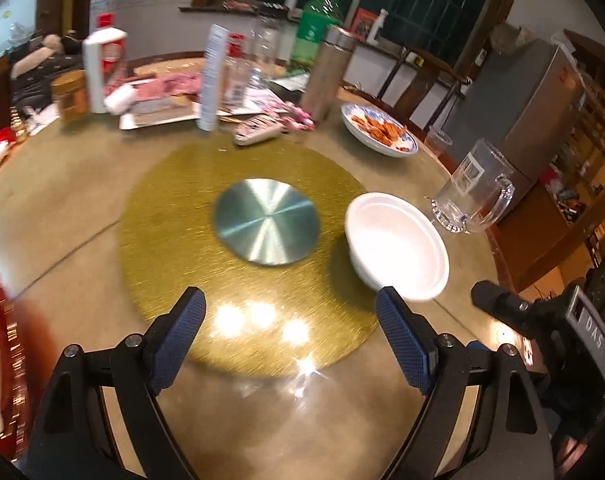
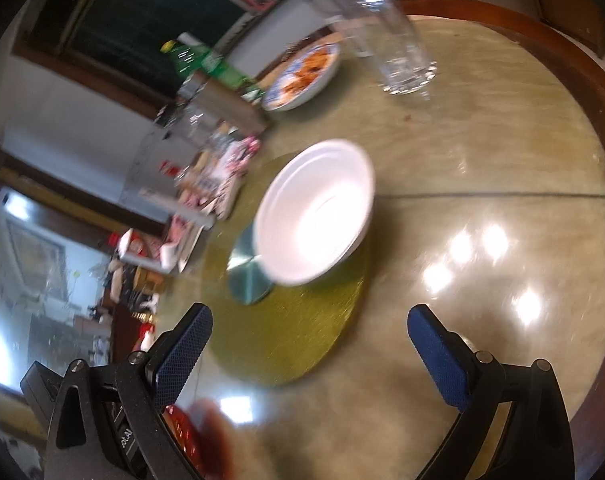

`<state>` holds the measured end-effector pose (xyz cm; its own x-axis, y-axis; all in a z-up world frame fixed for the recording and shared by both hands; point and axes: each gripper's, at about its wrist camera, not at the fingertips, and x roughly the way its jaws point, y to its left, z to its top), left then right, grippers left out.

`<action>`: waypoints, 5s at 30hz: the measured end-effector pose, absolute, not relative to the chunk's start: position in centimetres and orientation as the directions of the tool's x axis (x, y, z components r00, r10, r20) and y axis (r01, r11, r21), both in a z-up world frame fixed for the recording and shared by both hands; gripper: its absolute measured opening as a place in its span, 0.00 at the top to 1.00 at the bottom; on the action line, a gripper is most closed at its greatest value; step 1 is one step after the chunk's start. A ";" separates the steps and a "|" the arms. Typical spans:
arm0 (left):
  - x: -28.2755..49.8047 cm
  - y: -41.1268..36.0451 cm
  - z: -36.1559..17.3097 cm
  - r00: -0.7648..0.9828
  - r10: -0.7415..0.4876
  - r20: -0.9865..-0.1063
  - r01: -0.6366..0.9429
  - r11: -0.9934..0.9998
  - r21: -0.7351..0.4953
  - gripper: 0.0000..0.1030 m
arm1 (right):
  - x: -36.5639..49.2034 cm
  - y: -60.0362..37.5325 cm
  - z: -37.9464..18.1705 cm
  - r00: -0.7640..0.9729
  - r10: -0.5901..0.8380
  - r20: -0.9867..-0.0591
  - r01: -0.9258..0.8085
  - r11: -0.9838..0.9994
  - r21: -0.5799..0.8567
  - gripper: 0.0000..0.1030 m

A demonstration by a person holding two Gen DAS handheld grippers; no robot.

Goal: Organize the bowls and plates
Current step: 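Move the right tool to the small white bowl on the lazy susan, then grasp the rim of the small white bowl with the right tool, then lift the small white bowl and carry it toward the plate stack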

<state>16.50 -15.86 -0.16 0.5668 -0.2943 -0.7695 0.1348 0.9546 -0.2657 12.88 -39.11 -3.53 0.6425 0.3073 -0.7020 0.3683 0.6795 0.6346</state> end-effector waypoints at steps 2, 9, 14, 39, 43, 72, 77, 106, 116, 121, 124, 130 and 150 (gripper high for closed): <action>17.8 -17.4 -0.7 0.559 -0.297 -0.774 0.132 0.953 -0.271 0.15 | 13.9 -40.2 -4.0 0.635 0.301 -0.712 0.383 0.678 0.628 0.16; 21.7 -21.0 -3.4 0.509 -0.275 -0.815 0.107 0.960 -0.258 0.15 | 16.6 -42.5 -5.7 0.601 0.293 -0.744 0.427 0.669 0.608 0.36; 22.5 -22.0 -4.4 0.503 -0.272 -0.820 0.104 0.961 -0.254 0.15 | 18.1 -42.4 -6.2 0.595 0.275 -0.755 0.432 0.682 0.589 0.43; 14.0 -17.2 -3.9 0.521 -0.246 -0.818 0.204 0.966 -0.160 0.87 | 10.3 -34.7 -5.4 0.601 0.264 -0.754 0.336 0.773 0.538 0.93; 12.7 -16.5 -3.8 0.524 -0.253 -0.813 0.209 0.964 -0.165 0.87 | 8.6 -33.7 -5.0 0.606 0.245 -0.757 0.323 0.794 0.515 0.93; 5.9 -12.4 -3.8 0.538 -0.270 -0.798 0.212 0.960 -0.182 0.87 | 1.3 -29.5 -4.8 0.630 0.222 -0.745 0.265 0.839 0.474 0.92; 4.5 -11.6 -3.7 0.552 -0.268 -0.790 0.210 0.961 -0.180 0.86 | 0.2 -28.6 -4.7 0.639 0.219 -0.738 0.253 0.845 0.470 0.92; 1.3 -6.0 -3.2 0.610 -0.280 -0.741 0.198 0.960 -0.199 0.86 | -2.2 -22.3 -3.6 0.662 0.179 -0.728 0.163 0.913 0.373 0.91; 0.3 -3.9 -2.8 0.623 -0.310 -0.718 0.212 0.951 -0.227 0.86 | -2.8 -20.1 -2.9 0.670 0.142 -0.729 0.165 0.928 0.333 0.91; -0.2 -2.7 -2.4 0.631 -0.332 -0.701 0.231 0.943 -0.240 0.85 | -3.3 -18.6 -2.0 0.680 0.104 -0.726 0.176 0.938 0.299 0.90; -0.3 -1.9 -2.4 0.629 -0.344 -0.697 0.239 0.939 -0.247 0.85 | -3.6 -17.7 -1.8 0.678 0.085 -0.730 0.184 0.942 0.280 0.90; -0.4 -1.1 -2.8 0.607 -0.376 -0.699 0.264 0.926 -0.269 0.86 | -4.5 -16.6 -1.9 0.669 0.039 -0.742 0.216 0.945 0.245 0.90; 0.6 1.4 -0.1 0.663 -0.333 -0.670 0.228 0.943 -0.243 0.86 | -2.8 -14.4 0.2 0.725 0.117 -0.679 0.129 0.945 0.301 0.90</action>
